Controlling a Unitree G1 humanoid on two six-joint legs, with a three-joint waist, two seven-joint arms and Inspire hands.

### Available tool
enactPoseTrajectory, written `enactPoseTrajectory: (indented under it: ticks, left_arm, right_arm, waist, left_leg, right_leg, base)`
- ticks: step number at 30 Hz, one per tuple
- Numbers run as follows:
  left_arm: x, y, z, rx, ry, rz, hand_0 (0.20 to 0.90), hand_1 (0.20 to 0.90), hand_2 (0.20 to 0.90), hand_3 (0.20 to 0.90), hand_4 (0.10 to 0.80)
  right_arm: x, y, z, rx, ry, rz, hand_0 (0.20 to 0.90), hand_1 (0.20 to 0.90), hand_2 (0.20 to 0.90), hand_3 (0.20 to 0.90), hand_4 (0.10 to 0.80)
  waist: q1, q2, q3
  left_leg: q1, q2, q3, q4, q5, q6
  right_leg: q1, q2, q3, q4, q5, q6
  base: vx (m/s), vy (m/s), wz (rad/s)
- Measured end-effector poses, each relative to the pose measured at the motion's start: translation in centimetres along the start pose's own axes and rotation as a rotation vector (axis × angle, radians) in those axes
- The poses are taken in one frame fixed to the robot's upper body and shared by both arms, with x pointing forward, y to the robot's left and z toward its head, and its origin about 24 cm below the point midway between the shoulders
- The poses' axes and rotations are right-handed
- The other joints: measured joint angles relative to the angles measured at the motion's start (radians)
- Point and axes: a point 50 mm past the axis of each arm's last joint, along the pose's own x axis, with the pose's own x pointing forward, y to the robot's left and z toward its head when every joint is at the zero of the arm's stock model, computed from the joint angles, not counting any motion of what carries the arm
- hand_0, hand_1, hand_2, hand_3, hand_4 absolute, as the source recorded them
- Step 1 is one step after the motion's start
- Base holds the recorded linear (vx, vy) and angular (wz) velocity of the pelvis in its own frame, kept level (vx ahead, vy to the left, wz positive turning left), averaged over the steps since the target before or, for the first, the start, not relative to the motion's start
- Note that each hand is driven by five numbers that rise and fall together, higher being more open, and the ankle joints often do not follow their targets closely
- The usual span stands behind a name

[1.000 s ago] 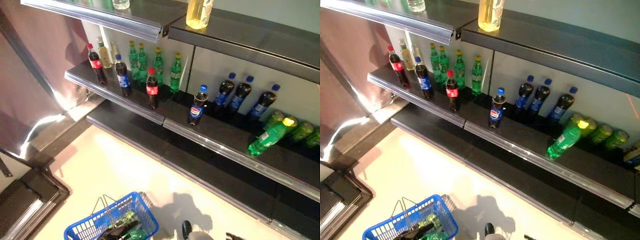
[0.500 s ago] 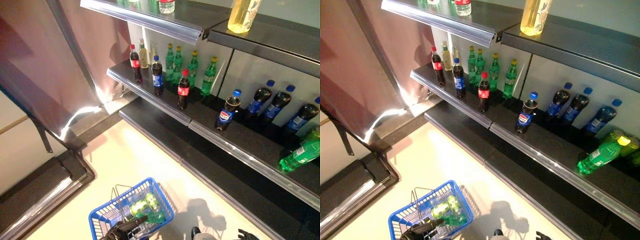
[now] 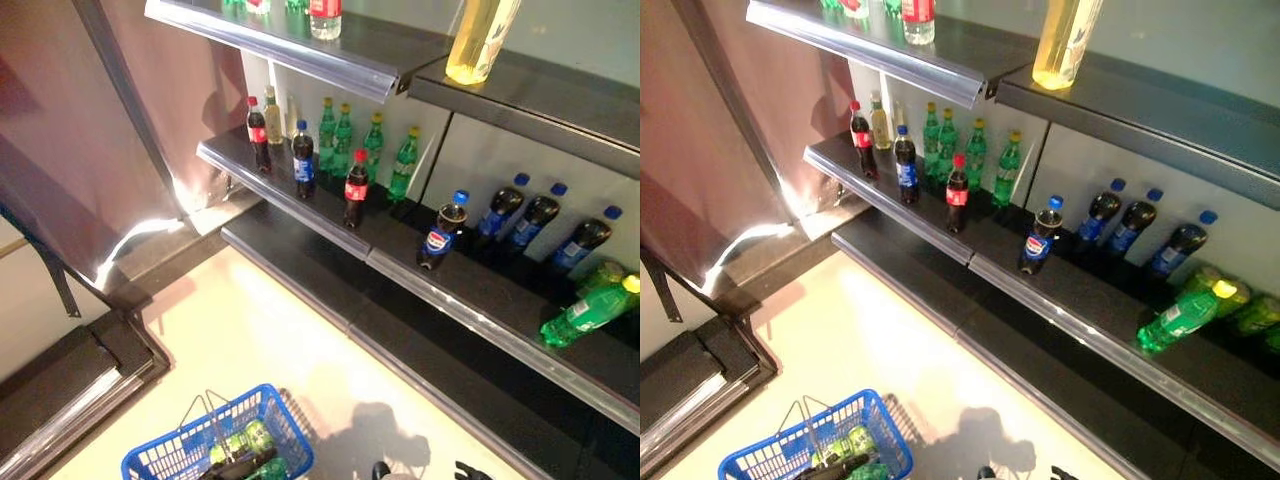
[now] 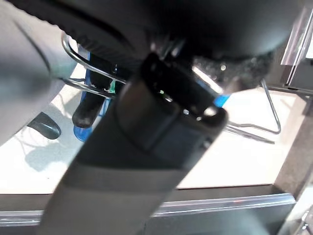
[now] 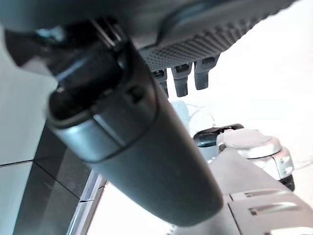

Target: Pick up the drink and place into the basket.

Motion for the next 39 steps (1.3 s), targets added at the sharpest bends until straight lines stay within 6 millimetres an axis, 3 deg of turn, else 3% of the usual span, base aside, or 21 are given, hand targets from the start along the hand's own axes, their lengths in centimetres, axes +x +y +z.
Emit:
enactPoseTrajectory:
  ticks: [7,15,18,20,22,23,24,26,27,28,29,31,35,37,39]
  left_arm:
    - [-0.2,0.6,0.0,-0.007,-0.004,0.017,0.300,0.300,0.300,0.200,0.100]
    - [0.0,-0.1,0.2,0.027,-0.001,-0.010,0.300,0.300,0.300,0.200,0.100]
    - [0.4,-1.1,1.0,0.047,-0.013,-0.039,0.300,0.300,0.300,0.200,0.100]
    - [0.8,-2.1,1.6,0.049,-0.038,-0.070,0.300,0.300,0.300,0.200,0.100]
    - [0.8,-2.3,2.2,0.050,-0.064,-0.079,0.300,0.300,0.300,0.200,0.100]
    - [0.9,-2.5,2.7,0.038,-0.085,-0.079,0.300,0.300,0.300,0.200,0.100]
    - [0.9,-2.5,2.8,0.028,-0.085,-0.070,0.300,0.300,0.300,0.200,0.100]
    - [1.0,-2.8,3.4,0.042,-0.096,-0.077,0.300,0.300,0.300,0.200,0.100]
    - [0.9,-2.4,3.5,0.048,-0.094,-0.071,0.300,0.300,0.300,0.200,0.100]
    - [0.7,-1.9,3.4,0.050,-0.091,-0.057,0.300,0.300,0.300,0.200,0.100]
    - [0.7,-1.6,3.2,0.042,-0.081,-0.037,0.300,0.300,0.300,0.200,0.100]
    - [0.8,-1.9,3.1,0.036,-0.079,-0.043,0.300,0.300,0.300,0.200,0.100]
    - [0.8,-2.0,3.3,0.020,-0.091,-0.048,0.300,0.300,0.300,0.200,0.100]
    - [0.9,-2.3,3.1,0.017,-0.088,-0.056,0.300,0.300,0.300,0.200,0.100]
    - [1.1,-2.8,2.3,0.010,-0.067,-0.070,0.300,0.300,0.300,0.200,0.100]
  right_arm:
    - [-0.2,0.0,-0.7,-0.009,0.019,0.003,0.900,0.900,0.900,0.900,0.800]
    - [-0.1,0.1,-0.5,-0.015,0.018,0.005,0.900,0.900,0.900,0.900,0.800]
    - [0.2,0.2,0.8,-0.023,-0.007,0.007,0.900,0.900,0.900,0.900,0.800]
    - [0.5,0.2,2.6,-0.024,-0.051,0.001,0.900,0.900,0.900,0.900,0.800]
    - [0.7,0.4,3.8,-0.026,-0.085,0.006,0.900,0.900,0.900,0.900,0.800]
    - [0.8,0.5,5.0,-0.028,-0.115,0.011,0.900,0.900,0.900,0.900,0.800]
    - [0.9,0.5,5.1,-0.028,-0.117,0.014,0.900,0.900,0.900,0.900,0.800]
    - [0.8,0.5,3.9,-0.023,-0.078,0.023,0.900,0.900,0.900,0.900,0.800]
    - [0.7,0.5,3.4,-0.021,-0.056,0.023,0.900,0.900,0.900,0.900,0.800]
    - [0.6,0.5,2.6,-0.017,-0.034,0.022,0.900,0.900,0.900,0.900,0.800]
    - [0.6,0.2,2.6,-0.017,-0.031,0.013,0.900,0.900,0.900,0.900,0.800]
    - [0.6,-0.7,3.4,-0.025,-0.060,-0.007,0.900,0.900,0.900,0.900,0.800]
    - [0.6,-1.2,3.6,-0.035,-0.063,-0.016,0.900,0.900,0.900,0.900,0.800]
    - [0.5,-1.4,3.8,-0.035,-0.076,-0.023,0.900,0.900,0.900,0.900,0.800]
    - [0.5,-1.9,4.0,-0.034,-0.087,-0.036,0.900,0.900,0.900,0.900,0.800]
  waist:
    - [0.005,-0.022,-0.027]
    - [0.007,-0.015,-0.025]
    - [0.008,-0.021,-0.002]
    - [0.011,-0.024,0.048]
    - [0.036,-0.032,0.070]
    - [0.045,-0.034,0.101]
    - [0.032,-0.023,0.105]
    - [0.036,-0.009,0.109]
    - [0.037,-0.018,0.103]
    - [0.037,-0.038,0.093]
    - [0.035,-0.031,0.101]
    - [0.030,0.005,0.108]
    - [0.032,0.023,0.105]
    - [0.033,0.031,0.101]
    - [0.031,0.044,0.098]
  left_leg:
    - [0.000,0.008,0.003,0.000,0.002,-0.006]
    - [-0.039,-0.001,0.027,0.006,0.004,-0.006]
    - [-0.075,-0.011,0.043,0.007,0.016,0.000]
    - [-0.072,-0.021,0.093,0.007,0.018,0.007]
    - [-0.067,-0.014,0.156,0.005,0.016,0.009]
    - [-0.051,-0.008,0.209,0.000,0.011,0.012]
    - [-0.051,0.011,0.222,-0.001,0.008,0.016]
    - [-0.050,0.049,0.240,0.006,0.011,-0.002]
    - [-0.047,0.050,0.237,0.006,0.009,-0.012]
    - [-0.038,0.041,0.238,0.006,0.009,-0.034]
    - [-0.017,0.062,0.228,0.007,0.017,-0.052]
    - [-0.015,0.101,0.188,0.021,0.014,-0.058]
    - [-0.010,0.142,0.150,0.091,0.002,-0.070]
    - [-0.008,0.149,0.117,0.095,-0.007,-0.058]
    - [-0.001,0.147,0.082,0.088,-0.012,-0.066]
  right_leg:
    - [-0.001,0.009,0.002,-0.015,0.004,-0.006]
    - [-0.063,0.008,0.039,-0.009,0.025,-0.005]
    - [-0.111,0.003,0.054,0.002,0.044,-0.003]
    - [-0.140,0.000,0.048,-0.007,0.080,-0.002]
    - [-0.173,0.005,-0.005,-0.016,0.128,-0.020]
    - [-0.189,-0.012,-0.066,-0.031,0.140,-0.039]
    - [-0.189,-0.016,-0.095,-0.013,0.118,-0.035]
    - [-0.200,-0.048,-0.095,0.071,0.093,-0.007]
    - [-0.192,-0.067,-0.097,0.080,0.091,-0.006]
    - [-0.161,-0.089,-0.089,0.056,0.079,0.018]
    - [-0.133,-0.062,-0.082,0.024,0.083,0.041]
    - [-0.127,-0.023,-0.061,0.013,0.081,0.023]
    - [-0.082,0.003,-0.065,0.002,0.072,-0.002]
    - [-0.075,0.014,-0.065,0.003,0.067,-0.010]
    - [-0.069,0.009,-0.066,0.005,0.070,-0.007]
  base:
    - [0.049,-0.005,-0.02]
    - [-0.103,0.105,-0.11]
    - [-0.162,0.134,-0.26]
    - [-0.125,-0.002,-0.67]
    - [-0.081,-0.129,-1.04]
    - [-0.099,-0.223,-0.93]
    - [-0.099,-0.228,-0.67]
    - [-0.015,-0.215,-0.12]
    - [0.090,-0.258,-0.17]
    - [0.112,-0.306,-0.26]
    - [0.121,-0.379,-0.35]
    - [0.088,-0.295,-0.30]
    - [0.080,-0.139,-0.04]
    - [0.106,0.050,0.00]
    - [0.023,0.112,0.02]
